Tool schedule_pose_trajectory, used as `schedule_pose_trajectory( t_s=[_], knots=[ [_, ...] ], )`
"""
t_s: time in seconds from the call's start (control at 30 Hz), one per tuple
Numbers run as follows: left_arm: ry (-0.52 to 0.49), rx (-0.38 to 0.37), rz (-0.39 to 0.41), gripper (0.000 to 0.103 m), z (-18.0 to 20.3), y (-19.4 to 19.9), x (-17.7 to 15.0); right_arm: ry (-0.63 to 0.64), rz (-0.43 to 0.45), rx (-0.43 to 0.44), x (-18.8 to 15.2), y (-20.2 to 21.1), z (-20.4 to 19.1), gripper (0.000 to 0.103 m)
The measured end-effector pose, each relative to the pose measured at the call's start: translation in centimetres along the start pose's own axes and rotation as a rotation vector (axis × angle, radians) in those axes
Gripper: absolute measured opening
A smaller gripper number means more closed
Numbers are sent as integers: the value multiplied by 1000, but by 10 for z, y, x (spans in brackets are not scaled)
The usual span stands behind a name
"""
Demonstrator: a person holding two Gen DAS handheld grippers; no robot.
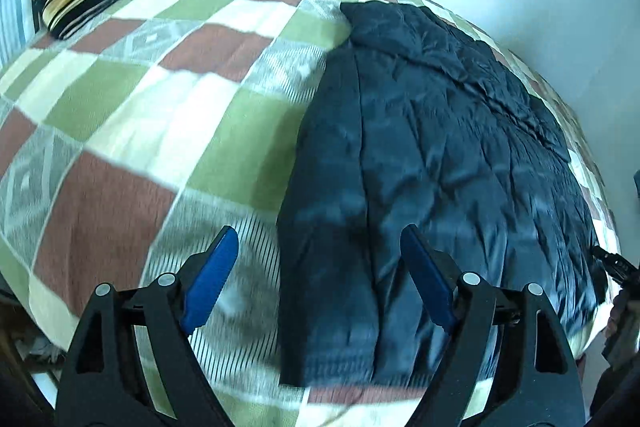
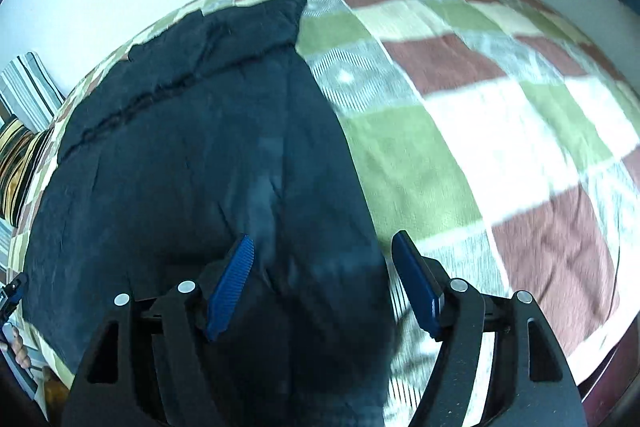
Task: Fold large clothes
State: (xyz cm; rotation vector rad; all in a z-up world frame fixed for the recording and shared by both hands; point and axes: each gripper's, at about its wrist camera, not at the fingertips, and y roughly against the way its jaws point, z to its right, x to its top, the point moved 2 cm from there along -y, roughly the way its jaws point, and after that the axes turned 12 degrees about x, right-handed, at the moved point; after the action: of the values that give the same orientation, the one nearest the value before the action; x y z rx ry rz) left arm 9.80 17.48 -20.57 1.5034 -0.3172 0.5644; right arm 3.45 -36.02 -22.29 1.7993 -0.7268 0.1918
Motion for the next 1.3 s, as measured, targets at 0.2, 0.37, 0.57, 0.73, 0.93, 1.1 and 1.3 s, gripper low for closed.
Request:
schedule_pose_trajectory(
  t_s=[0.2,0.37,0.57,0.73,0.93,1.1,1.3],
  knots=[
    [-36,-35,-16,83,6,-2,-29,-10,7,52,-32,10,3,73],
    [-50,-108,-13,82,15,2,-34,2,7,85,-47,18,-3,72],
    [-51,-135,-13,56,21,2,-36,-7,1,124,-57,26,-5,48],
    [-26,-173,-37,21,23,-1,-38,-23,-4,172,-60,25,-6,27],
    [-29,-195,17,11,23,18,-36,-59,32,228,-62,37,-8,13],
    [-4,-248,57,11,19,40,-32,-67,65,296,-62,53,-11,12],
    [7,-313,114,10,23,74,-26,-154,105,433,-52,71,-2,11]
  ],
)
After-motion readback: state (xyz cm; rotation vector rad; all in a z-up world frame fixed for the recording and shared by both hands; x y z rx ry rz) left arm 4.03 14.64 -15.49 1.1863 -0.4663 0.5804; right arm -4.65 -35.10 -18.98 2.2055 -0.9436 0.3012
